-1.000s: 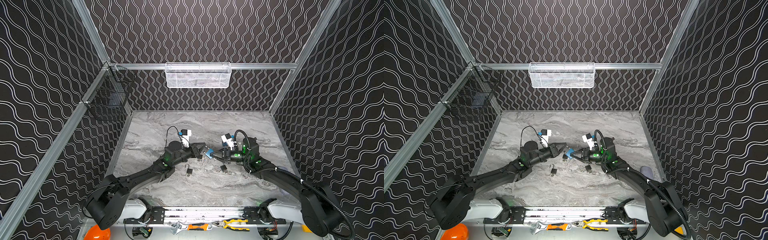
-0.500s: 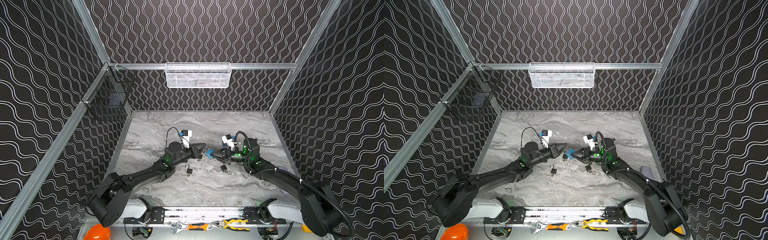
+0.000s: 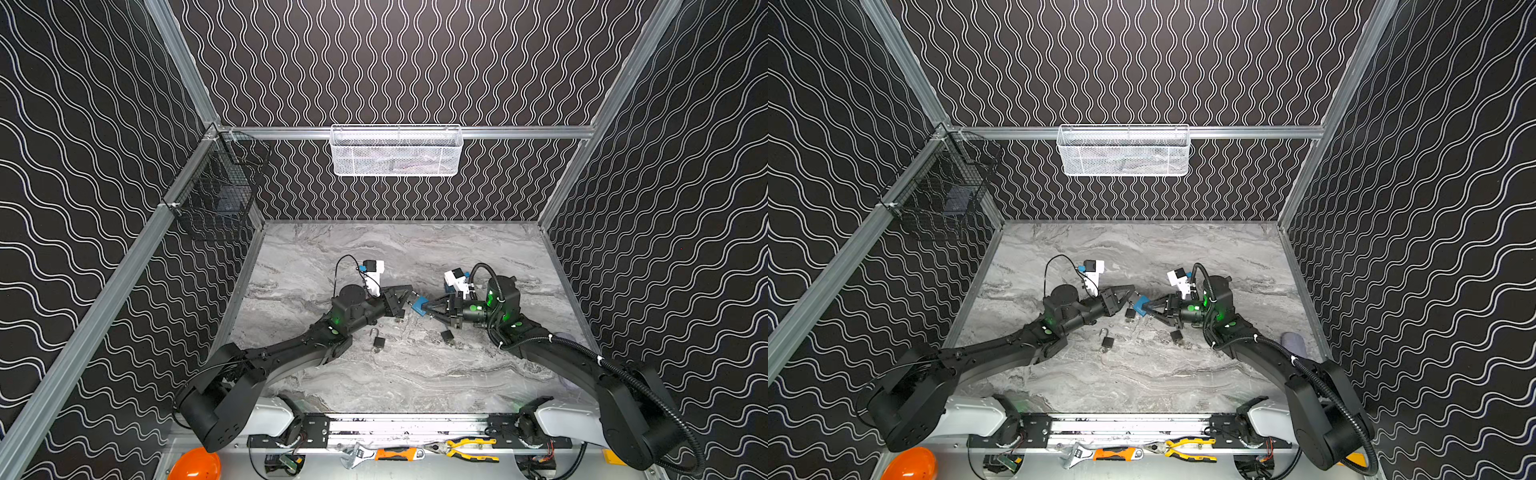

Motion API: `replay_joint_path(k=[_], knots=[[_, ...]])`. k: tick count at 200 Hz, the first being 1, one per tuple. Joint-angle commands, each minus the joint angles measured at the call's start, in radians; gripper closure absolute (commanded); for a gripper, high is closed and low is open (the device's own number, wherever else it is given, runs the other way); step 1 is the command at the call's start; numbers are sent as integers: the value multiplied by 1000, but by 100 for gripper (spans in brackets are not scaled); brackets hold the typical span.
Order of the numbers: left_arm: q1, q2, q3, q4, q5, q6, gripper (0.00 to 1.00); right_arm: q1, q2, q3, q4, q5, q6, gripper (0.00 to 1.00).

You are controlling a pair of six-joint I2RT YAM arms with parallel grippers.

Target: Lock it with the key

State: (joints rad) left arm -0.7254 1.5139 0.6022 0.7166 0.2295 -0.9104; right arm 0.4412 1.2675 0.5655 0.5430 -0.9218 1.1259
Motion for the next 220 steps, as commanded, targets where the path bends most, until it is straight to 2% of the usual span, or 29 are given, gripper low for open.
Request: replay_joint_path(k=[1,24,55,146,163,192,220], knots=[[-30,11,4,-107,121,86,100,2,15,18,207,63,59,95],[-44,8,7,-110,119,85,100,1,42,14,272,61,94,95],[-55,-13,11,-130,120,90,100,1,59,31,232,75,51,95],[-60,-36,15,-183,107,142,100,-30,82,26,338,40,143,95],[-59,-46,17,-195,107,150,100,-30,98,15,422,26,201,96],[-59,-49,23,-190,132,143,100,-29,59,52,221,61,58,96],[-65,-43,25,-184,150,126,100,-29,70,68,207,62,42,96]])
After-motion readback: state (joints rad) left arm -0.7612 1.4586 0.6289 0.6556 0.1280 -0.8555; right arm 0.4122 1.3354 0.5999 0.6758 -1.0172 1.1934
